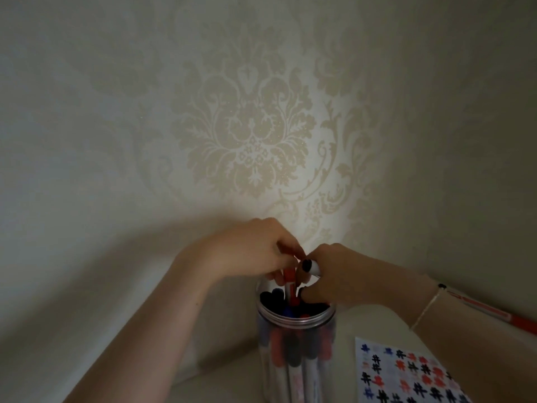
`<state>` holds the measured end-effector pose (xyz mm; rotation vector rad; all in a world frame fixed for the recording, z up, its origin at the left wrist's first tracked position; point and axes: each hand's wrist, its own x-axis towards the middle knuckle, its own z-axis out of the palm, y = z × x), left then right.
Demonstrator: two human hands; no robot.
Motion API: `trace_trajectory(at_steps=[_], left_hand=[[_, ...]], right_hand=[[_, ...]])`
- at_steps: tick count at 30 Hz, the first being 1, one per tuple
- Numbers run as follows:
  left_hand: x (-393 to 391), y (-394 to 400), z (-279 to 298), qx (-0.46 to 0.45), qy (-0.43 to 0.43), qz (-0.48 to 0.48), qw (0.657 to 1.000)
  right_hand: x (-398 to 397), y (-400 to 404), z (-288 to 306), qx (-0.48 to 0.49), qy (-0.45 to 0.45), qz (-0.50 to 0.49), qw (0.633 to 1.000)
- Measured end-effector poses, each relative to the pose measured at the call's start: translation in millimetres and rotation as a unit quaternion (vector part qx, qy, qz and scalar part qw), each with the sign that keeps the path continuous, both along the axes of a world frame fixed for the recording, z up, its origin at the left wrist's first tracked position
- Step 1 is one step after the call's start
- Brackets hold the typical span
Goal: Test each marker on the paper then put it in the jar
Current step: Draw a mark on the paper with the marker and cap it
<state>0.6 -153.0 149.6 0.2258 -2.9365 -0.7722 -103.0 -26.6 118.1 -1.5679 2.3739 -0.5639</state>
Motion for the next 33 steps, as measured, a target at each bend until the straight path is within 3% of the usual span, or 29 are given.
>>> trace_trajectory(at_steps=[3,5,7,9,14,23,26,28,29,31,33], left_hand=[[-3,6,-5,-0.019,0.044,0.048,0.998],[-6,11,-9,-0.097,0.071,0.071,0.99],[-12,16,-16,-0.207,0.059,0.077,0.973],[-17,21,-22,-0.242,0.018,0.059,0.968],[-36,27,-22,-0.244,-0.016,0.066,0.967],[-69,44,-37,-0.16,0.147,0.093,0.972],[-66,53,-35,-0.252,0.311,0.065,0.914],[-61,70,-30,-0.209,0.381,0.021,0.9],[-61,80,-30,-0.157,0.358,-0.002,0.92],[-64,98,-31,-0.043,0.213,-0.02,0.976],[-72,112,-34,0.024,0.133,-0.05,0.99]], right_hand=[[-4,1,-2,-0.015,-0.009,-0.026,1.0],[-9,0,-4,-0.048,-0.026,-0.058,0.997],[-13,0,-8,-0.085,-0.027,-0.084,0.993],[-15,-1,-14,-0.118,-0.007,-0.091,0.989],[-23,-2,-19,-0.148,-0.013,-0.095,0.984],[-58,18,-22,-0.236,-0.047,-0.213,0.947],[-62,40,-12,-0.381,-0.134,-0.233,0.884],[-67,61,3,-0.47,-0.206,-0.251,0.821],[-69,70,9,-0.487,-0.24,-0.257,0.799],[-70,85,19,-0.503,-0.303,-0.257,0.768],[-69,95,23,-0.511,-0.323,-0.264,0.752]])
